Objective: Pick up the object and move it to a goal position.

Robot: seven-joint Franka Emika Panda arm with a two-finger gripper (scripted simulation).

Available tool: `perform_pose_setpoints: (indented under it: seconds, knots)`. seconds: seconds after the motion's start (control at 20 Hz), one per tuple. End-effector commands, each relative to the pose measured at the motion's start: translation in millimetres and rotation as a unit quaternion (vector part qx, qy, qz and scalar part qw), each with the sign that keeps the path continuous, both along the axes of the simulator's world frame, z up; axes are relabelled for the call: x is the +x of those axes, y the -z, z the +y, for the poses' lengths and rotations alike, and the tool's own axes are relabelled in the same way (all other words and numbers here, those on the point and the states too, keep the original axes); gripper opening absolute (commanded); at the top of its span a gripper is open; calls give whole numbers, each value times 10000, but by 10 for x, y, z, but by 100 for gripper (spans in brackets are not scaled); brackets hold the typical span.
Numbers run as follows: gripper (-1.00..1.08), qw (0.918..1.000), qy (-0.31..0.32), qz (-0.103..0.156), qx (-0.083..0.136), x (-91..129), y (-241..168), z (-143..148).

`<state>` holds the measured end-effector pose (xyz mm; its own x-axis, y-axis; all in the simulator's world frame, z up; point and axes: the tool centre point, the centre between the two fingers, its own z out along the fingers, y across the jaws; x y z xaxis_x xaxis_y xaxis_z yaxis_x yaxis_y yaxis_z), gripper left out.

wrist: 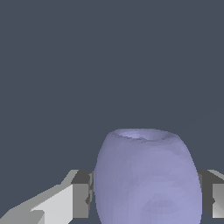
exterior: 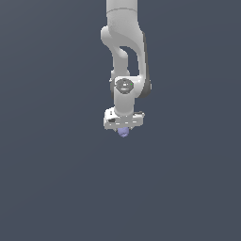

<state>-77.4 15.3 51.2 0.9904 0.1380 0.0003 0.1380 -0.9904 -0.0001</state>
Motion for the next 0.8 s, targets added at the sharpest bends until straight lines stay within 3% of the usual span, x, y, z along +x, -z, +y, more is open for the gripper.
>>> perform_pose_setpoints:
  seconds: [0.0, 0.75]
  knots:
    - [-100, 10000, 6, -3, -1, 29, -66, -157]
    - [-100, 10000, 4, -2, 5, 339, -715, -1697]
